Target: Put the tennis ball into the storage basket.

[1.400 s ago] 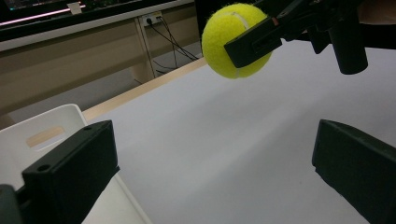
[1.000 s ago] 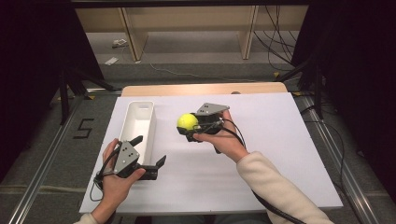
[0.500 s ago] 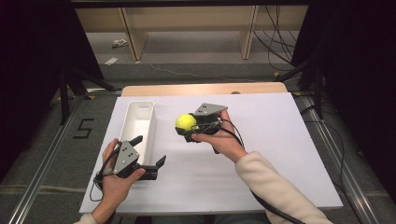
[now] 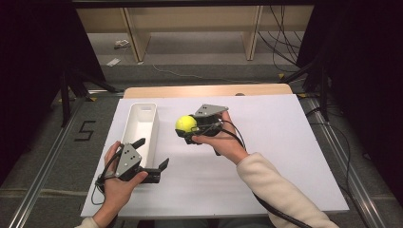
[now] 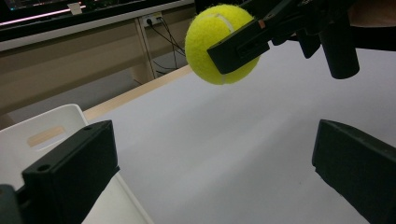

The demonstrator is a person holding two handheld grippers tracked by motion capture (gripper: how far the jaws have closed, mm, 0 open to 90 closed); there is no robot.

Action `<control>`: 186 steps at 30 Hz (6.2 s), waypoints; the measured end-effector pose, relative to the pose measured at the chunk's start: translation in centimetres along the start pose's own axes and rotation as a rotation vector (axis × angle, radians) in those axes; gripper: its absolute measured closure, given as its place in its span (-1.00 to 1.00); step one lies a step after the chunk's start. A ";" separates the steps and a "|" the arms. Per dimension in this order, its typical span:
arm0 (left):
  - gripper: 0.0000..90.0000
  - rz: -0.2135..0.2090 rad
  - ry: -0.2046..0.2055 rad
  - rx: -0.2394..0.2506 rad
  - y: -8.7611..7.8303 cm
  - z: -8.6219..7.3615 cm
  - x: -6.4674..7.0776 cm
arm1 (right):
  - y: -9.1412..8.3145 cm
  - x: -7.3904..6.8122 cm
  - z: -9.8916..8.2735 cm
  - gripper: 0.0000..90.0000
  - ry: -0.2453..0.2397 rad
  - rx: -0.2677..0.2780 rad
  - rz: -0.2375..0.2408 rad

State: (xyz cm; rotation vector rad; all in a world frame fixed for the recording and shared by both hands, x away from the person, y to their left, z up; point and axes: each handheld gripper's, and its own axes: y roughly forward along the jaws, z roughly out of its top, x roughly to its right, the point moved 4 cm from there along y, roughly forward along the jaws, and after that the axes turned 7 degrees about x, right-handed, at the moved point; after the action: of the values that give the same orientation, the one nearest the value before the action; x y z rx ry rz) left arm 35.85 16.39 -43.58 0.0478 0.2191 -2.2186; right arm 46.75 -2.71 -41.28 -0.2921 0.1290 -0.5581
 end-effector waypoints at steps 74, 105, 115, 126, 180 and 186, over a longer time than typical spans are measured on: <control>-1.00 -0.001 0.000 0.002 0.0 0.0 0.0 | 2.6 -1.7 1.2 -0.39 -0.009 -0.001 0.035; -1.00 0.011 0.031 0.012 0.0 0.2 -0.2 | 3.7 -2.2 2.4 -0.39 -0.026 0.005 0.046; -1.00 0.005 0.009 0.007 0.0 0.1 0.0 | 4.0 -2.3 2.5 -0.39 -0.029 0.001 0.050; -1.00 -0.004 0.011 0.010 0.1 0.1 0.0 | 4.4 -2.5 2.9 -0.39 -0.036 0.005 0.051; -1.00 -0.003 0.008 0.011 0.0 0.1 0.0 | 5.7 -2.8 4.1 -0.39 -0.044 0.016 0.056; -1.00 0.003 -0.002 0.006 -0.1 0.1 0.0 | 6.0 -2.9 4.3 -0.39 -0.048 0.016 0.060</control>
State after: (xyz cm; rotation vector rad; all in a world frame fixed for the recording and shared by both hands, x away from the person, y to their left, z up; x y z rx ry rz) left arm 35.77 16.38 -43.48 0.0495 0.2111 -2.2166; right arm 48.14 4.71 -38.85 -0.2851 0.0861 -0.4922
